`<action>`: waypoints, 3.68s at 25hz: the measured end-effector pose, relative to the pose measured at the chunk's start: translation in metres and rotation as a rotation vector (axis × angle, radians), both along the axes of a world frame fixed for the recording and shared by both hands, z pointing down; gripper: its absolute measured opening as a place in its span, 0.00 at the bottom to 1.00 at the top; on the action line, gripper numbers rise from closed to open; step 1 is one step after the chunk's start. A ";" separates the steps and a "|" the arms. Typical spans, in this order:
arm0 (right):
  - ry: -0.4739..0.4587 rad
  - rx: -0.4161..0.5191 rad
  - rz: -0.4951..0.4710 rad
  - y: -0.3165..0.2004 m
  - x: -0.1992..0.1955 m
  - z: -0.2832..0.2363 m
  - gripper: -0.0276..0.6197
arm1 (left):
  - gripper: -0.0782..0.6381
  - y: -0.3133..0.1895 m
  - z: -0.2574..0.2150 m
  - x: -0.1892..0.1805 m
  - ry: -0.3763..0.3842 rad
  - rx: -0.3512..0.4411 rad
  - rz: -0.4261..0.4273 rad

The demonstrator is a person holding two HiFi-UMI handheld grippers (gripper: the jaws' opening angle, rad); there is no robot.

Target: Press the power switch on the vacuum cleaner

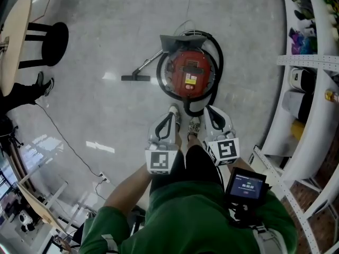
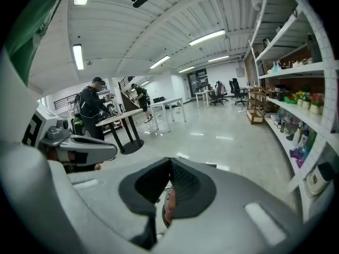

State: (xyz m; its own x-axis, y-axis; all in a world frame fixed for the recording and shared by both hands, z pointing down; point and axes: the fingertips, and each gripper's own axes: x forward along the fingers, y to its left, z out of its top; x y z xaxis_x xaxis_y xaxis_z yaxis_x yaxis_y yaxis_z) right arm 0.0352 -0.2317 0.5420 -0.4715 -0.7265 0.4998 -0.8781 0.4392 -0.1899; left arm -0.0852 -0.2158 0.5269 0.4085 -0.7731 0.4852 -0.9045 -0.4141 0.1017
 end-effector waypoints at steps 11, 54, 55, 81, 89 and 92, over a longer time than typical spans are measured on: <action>0.070 -0.101 -0.032 -0.012 -0.009 0.106 0.05 | 0.12 -0.012 0.097 -0.002 -0.021 -0.104 0.012; 0.247 -0.326 -0.125 -0.020 -0.017 0.338 0.05 | 0.12 -0.009 0.231 -0.033 -0.022 -0.230 -0.019; 0.245 -0.325 -0.124 -0.020 -0.017 0.338 0.05 | 0.12 -0.009 0.231 -0.033 -0.022 -0.232 -0.021; 0.207 -0.336 -0.106 -0.026 -0.008 0.324 0.05 | 0.12 -0.016 0.217 -0.029 -0.032 -0.215 -0.030; 0.188 -0.265 -0.087 -0.037 0.013 0.257 0.05 | 0.12 -0.024 0.171 -0.005 -0.036 -0.157 0.013; 0.177 -0.236 -0.079 -0.037 0.021 0.223 0.05 | 0.12 -0.026 0.150 0.001 -0.042 -0.117 0.022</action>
State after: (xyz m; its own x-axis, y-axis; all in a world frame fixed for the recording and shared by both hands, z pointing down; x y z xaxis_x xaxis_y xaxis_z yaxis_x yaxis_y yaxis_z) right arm 0.0559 -0.2689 0.7654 -0.4121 -0.5454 0.7298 -0.8717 0.4691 -0.1417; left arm -0.0838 -0.2419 0.6771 0.4025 -0.7011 0.5886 -0.8997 -0.4217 0.1130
